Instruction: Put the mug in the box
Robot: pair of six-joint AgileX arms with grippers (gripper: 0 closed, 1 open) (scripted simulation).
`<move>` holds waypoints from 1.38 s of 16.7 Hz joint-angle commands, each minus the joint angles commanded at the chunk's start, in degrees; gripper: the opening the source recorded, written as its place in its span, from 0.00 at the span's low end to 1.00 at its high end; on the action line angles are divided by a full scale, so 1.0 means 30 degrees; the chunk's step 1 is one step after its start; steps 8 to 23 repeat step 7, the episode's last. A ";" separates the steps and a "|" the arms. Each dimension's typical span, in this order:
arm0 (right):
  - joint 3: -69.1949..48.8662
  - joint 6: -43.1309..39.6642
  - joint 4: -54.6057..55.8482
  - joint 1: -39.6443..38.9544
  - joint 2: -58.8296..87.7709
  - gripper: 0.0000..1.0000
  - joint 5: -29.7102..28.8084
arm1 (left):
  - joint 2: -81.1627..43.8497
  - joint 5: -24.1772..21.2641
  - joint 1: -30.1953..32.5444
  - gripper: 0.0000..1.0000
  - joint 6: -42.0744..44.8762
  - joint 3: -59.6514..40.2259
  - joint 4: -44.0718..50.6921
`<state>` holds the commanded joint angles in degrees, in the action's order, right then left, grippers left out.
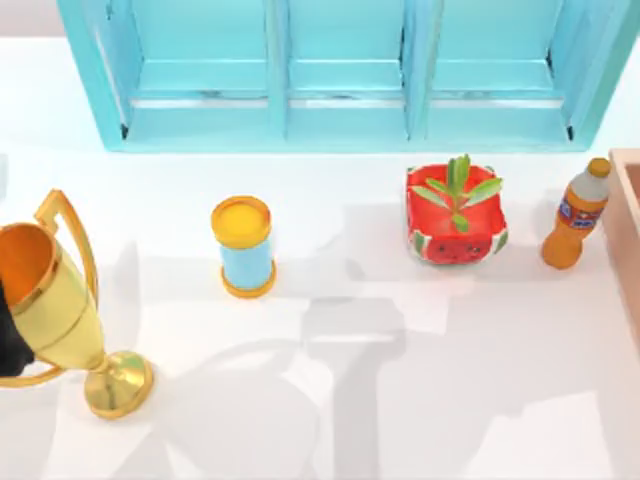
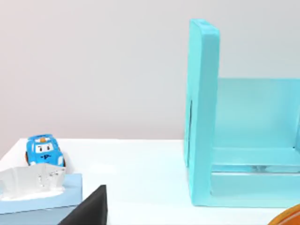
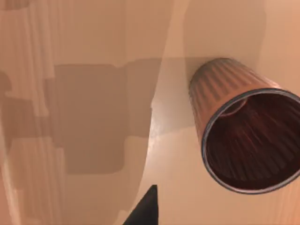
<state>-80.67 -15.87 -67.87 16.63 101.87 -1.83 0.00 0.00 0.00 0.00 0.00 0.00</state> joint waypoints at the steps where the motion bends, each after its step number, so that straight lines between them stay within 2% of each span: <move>1: 0.0000 0.0000 0.0000 0.0000 0.0000 0.98 0.0000 | 0.0000 0.0000 0.0000 1.00 0.0000 0.0000 0.0000; 23: 0.0000 0.0000 0.0000 0.0000 0.0000 1.00 0.0000 | 0.0000 0.0000 0.0000 1.00 0.0000 0.0000 0.0000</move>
